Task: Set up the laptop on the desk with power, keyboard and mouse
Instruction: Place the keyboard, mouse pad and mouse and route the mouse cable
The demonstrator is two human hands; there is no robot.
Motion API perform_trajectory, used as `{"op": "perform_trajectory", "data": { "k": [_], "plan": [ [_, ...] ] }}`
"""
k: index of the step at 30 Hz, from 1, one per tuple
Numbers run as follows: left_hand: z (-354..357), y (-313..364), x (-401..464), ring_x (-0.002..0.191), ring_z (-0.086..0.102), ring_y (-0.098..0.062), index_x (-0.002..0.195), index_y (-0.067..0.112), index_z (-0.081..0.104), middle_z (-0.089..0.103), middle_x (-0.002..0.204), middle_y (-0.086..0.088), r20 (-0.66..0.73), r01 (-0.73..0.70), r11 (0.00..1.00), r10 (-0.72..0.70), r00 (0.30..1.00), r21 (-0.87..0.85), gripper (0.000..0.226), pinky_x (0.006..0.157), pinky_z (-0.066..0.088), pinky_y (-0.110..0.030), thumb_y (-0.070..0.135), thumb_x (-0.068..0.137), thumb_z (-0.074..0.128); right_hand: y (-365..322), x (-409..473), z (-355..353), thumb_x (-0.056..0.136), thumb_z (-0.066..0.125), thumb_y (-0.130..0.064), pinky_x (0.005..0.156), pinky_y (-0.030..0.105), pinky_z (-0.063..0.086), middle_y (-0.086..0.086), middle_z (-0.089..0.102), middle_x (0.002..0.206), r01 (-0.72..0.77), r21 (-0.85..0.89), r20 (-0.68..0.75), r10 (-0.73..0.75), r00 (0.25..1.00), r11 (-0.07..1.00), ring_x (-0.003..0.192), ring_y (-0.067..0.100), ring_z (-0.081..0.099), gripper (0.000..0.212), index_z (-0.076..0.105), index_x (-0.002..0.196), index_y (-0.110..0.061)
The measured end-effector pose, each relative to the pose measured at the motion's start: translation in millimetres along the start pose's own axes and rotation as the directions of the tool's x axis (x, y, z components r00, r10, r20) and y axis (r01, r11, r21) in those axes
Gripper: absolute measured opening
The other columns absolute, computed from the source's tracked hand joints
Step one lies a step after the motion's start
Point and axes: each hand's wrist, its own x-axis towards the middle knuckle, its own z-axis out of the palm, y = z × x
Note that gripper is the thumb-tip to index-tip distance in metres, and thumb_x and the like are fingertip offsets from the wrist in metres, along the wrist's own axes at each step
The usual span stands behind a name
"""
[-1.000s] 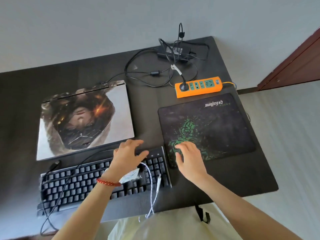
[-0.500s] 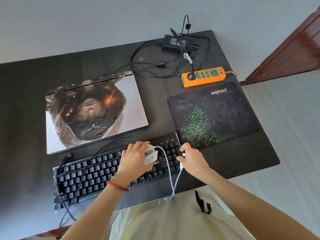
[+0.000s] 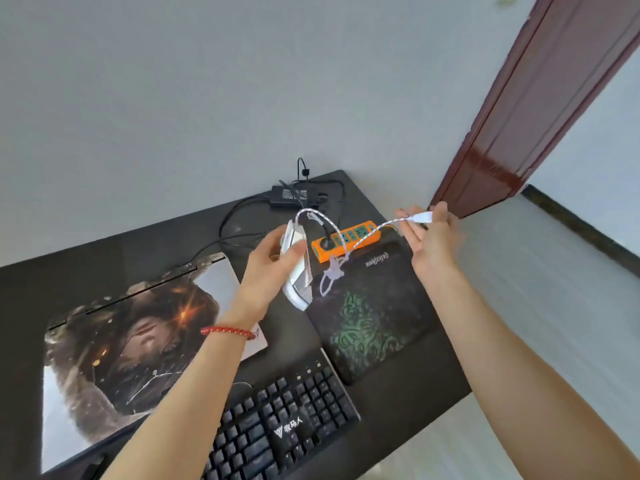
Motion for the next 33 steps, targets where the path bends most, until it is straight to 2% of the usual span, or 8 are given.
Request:
{"op": "perform_trajectory", "data": {
  "k": [3, 5, 12, 15, 18, 23, 27, 33],
  "plan": [
    [17, 13, 22, 0.07, 0.059, 0.014, 0.101, 0.035, 0.054, 0.061, 0.091, 0.017, -0.065, -0.071, 0.993, 0.078, 0.995, 0.099, 0.027, 0.06, 0.043, 0.0, 0.022, 0.081, 0.067, -21, 15, 9, 0.099, 0.03, -0.022, 0.041, 0.018, 0.048, 0.006, 0.041, 0.06, 0.152, -0.11, -0.046, -0.158, 0.986, 0.982, 0.036, 0.008, 0.059, 0.021, 0.038, 0.082, -0.012],
    [27, 2, 28, 0.085, 0.06, 0.004, 0.104, 0.034, 0.054, 0.061, 0.098, 0.01, -0.119, -0.026, 0.977, 0.052, 0.992, 0.214, 0.034, 0.073, 0.046, -0.011, 0.027, 0.076, 0.071, -26, 31, 5, 0.098, 0.031, -0.021, 0.045, 0.023, 0.042, 0.002, 0.036, 0.063, 0.239, -0.238, -0.087, -0.265, 0.96, 0.941, 0.034, 0.004, 0.049, 0.013, 0.037, 0.092, -0.01],
    [63, -77, 46, 0.096, 0.052, -0.021, 0.126, 0.016, 0.045, 0.05, 0.119, -0.01, -0.246, 0.309, 0.826, -0.213, 0.945, 0.472, 0.059, 0.086, 0.042, -0.032, 0.036, 0.075, 0.069, -15, 93, -51, 0.095, 0.028, -0.002, 0.101, 0.029, 0.032, 0.017, 0.051, 0.127, 0.427, -0.714, 0.154, -0.471, 0.868, 0.555, 0.12, 0.03, 0.046, 0.038, 0.041, 0.13, 0.0],
    [83, -99, 58, 0.106, 0.052, -0.027, 0.129, 0.013, 0.041, 0.047, 0.122, -0.011, -0.289, 0.377, 0.785, -0.262, 0.921, 0.491, 0.065, 0.09, 0.044, -0.037, 0.04, 0.076, 0.068, 10, 115, -79, 0.098, 0.03, -0.013, 0.099, 0.039, 0.039, 0.007, 0.055, 0.117, 0.427, -0.746, 0.305, -0.308, 0.901, 0.511, 0.101, 0.025, 0.051, 0.039, 0.037, 0.136, -0.014],
    [96, -112, 66, 0.109, 0.049, -0.027, 0.13, 0.019, 0.039, 0.043, 0.123, -0.008, -0.277, 0.419, 0.725, -0.316, 0.907, 0.547, 0.065, 0.093, 0.042, -0.038, 0.043, 0.076, 0.065, 26, 135, -94, 0.099, 0.029, -0.02, 0.104, 0.031, 0.033, 0.009, 0.044, 0.142, 0.35, -0.809, 0.331, -0.127, 0.935, 0.473, 0.124, 0.026, 0.046, 0.044, 0.028, 0.143, -0.012],
    [114, -124, 68, 0.086, 0.046, -0.021, 0.124, 0.018, 0.044, 0.043, 0.108, -0.004, -0.289, 0.482, 0.666, -0.387, 0.875, 0.569, 0.055, 0.078, 0.039, -0.028, 0.042, 0.078, 0.063, 51, 157, -90, 0.099, 0.029, -0.017, 0.066, 0.01, 0.047, 0.017, 0.057, 0.111, 0.129, -0.831, 0.283, 0.211, 0.935, 0.541, 0.08, 0.011, 0.057, 0.047, 0.02, 0.145, -0.013],
    [108, -113, 60, 0.078, 0.057, -0.019, 0.098, 0.023, 0.056, 0.065, 0.097, -0.008, -0.31, 0.449, 0.74, -0.331, 0.892, 0.502, 0.027, 0.066, 0.045, -0.028, 0.038, 0.077, 0.066, 77, 151, -73, 0.099, 0.033, -0.027, 0.105, 0.044, 0.04, 0.013, 0.043, 0.138, 0.13, -0.834, 0.41, 0.445, 0.796, 0.536, 0.122, 0.024, 0.05, 0.052, 0.015, 0.146, -0.011],
    [73, -60, 60, 0.064, 0.06, 0.009, 0.07, 0.058, 0.061, 0.065, 0.067, 0.03, -0.299, 0.405, 0.871, -0.322, 0.898, 0.277, 0.025, 0.065, 0.047, -0.019, 0.036, 0.079, 0.067, 96, 128, -57, 0.099, 0.024, -0.039, 0.108, 0.034, 0.027, 0.008, 0.059, 0.127, 0.133, -0.883, 0.466, 0.802, 0.373, 0.451, 0.117, 0.014, 0.053, 0.05, 0.05, 0.129, -0.008]
  ]
}}
